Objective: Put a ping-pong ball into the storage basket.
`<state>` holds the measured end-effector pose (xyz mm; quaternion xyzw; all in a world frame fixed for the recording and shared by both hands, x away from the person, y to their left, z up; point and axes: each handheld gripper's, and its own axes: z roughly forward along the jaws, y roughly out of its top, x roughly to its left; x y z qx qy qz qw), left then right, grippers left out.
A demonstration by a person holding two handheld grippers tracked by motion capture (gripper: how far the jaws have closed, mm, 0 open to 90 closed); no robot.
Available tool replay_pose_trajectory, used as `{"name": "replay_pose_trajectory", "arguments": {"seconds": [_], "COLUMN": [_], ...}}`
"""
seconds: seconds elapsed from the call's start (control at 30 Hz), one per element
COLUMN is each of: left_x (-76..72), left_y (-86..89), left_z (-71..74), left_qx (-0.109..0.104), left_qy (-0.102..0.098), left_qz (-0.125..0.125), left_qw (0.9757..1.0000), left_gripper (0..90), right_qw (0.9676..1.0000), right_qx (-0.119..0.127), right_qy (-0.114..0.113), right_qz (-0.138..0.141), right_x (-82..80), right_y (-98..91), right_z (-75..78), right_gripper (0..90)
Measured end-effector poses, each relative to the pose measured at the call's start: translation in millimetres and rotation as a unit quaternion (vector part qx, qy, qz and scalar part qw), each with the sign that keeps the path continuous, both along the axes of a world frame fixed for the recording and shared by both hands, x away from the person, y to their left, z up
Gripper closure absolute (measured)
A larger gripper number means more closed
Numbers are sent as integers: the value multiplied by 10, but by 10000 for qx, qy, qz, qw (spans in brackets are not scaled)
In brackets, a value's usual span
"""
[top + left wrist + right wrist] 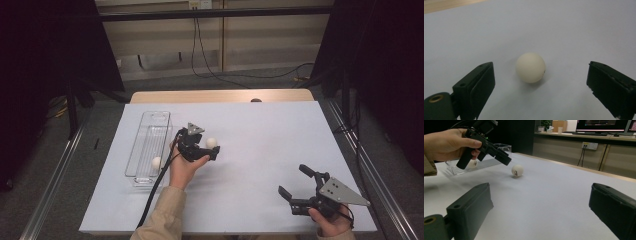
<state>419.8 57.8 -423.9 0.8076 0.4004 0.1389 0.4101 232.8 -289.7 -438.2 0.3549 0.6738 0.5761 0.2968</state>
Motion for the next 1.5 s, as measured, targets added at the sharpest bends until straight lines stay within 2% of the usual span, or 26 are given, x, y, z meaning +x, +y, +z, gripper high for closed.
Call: {"name": "replay_pose_trajectory", "arguments": {"seconds": [0.3,0.93,1.03,1.17,1.5], "left_x": [41,65,68,76,94], "left_y": [-21,-25,-34,-36,-68], "left_z": [-43,-56,-60,-64,-76], "left_qx": [-71,44,-33,28,16], "left_qy": [149,106,106,100,72], "left_qz": [18,46,83,55,45], "left_qw": [9999,9999,9999,9999,10000], "left_gripper": [85,85,85,85,88], "right_qw": [10000,10000,10000,10000,10000], "right_qx": [19,-9,-5,5,16], "right_qy": [11,-10,0,12,13], "right_qz": [-2,14,-1,-19,-64], "right_x": [-1,-3,-2,-5,-25], "right_y": [-4,-1,-10,-20,-31], "right_z": [-1,0,-1,0,-1], "right_gripper": [35,35,35,35,36]}}
